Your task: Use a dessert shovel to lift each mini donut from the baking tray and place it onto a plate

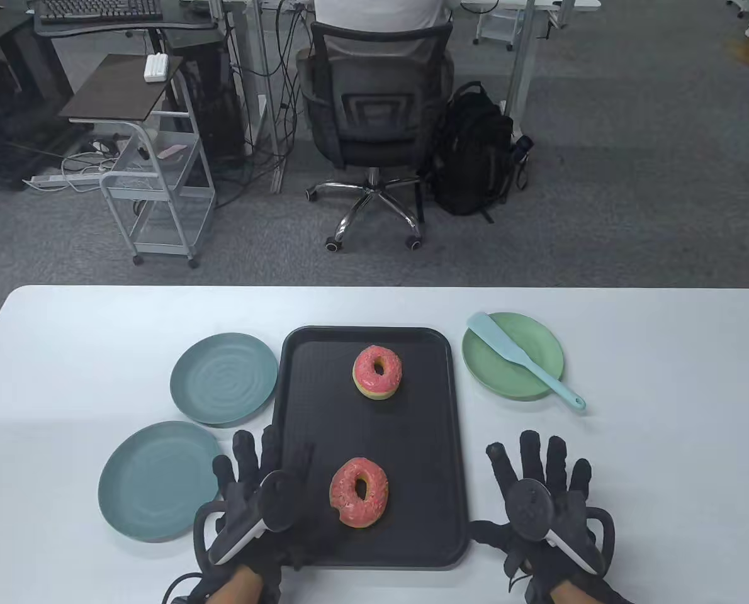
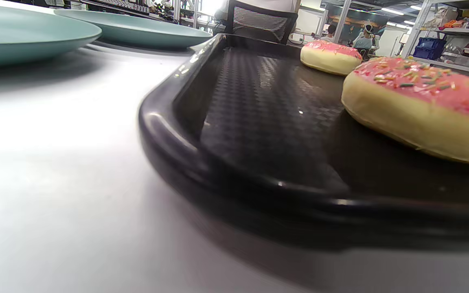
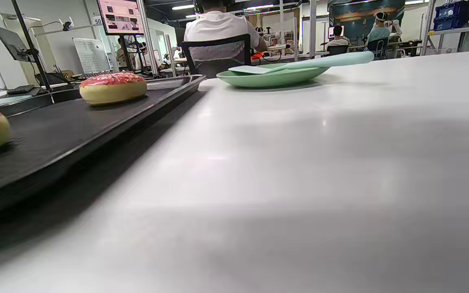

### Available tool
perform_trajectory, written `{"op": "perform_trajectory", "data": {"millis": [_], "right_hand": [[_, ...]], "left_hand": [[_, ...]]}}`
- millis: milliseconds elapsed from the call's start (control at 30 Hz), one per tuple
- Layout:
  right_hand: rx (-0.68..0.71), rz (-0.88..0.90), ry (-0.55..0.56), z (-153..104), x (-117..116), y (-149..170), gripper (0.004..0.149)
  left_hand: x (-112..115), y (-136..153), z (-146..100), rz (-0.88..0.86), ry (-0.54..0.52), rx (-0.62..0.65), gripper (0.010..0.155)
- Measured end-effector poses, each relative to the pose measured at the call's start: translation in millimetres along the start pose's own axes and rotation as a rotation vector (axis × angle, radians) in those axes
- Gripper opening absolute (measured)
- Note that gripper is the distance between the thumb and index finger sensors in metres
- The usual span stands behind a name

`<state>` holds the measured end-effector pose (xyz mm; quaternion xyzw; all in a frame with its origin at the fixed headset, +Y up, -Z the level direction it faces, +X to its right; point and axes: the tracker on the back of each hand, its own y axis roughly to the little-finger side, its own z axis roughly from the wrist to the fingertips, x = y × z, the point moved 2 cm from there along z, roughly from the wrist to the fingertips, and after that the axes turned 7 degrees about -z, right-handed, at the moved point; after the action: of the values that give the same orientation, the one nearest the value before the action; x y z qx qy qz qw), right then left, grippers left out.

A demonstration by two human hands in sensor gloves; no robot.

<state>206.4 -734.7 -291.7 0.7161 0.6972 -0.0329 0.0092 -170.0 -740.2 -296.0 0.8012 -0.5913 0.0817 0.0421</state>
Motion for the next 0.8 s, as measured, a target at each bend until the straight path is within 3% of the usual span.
{"op": "perform_trajectory", "data": {"millis": [800], "right_hand": [[0.01, -0.013, -0.005, -3.1, -0.3, -0.8, 0.11]], "left_hand": [[1.7, 0.7, -1.9, -0.022, 0.021, -0.006, 0.1]]}}
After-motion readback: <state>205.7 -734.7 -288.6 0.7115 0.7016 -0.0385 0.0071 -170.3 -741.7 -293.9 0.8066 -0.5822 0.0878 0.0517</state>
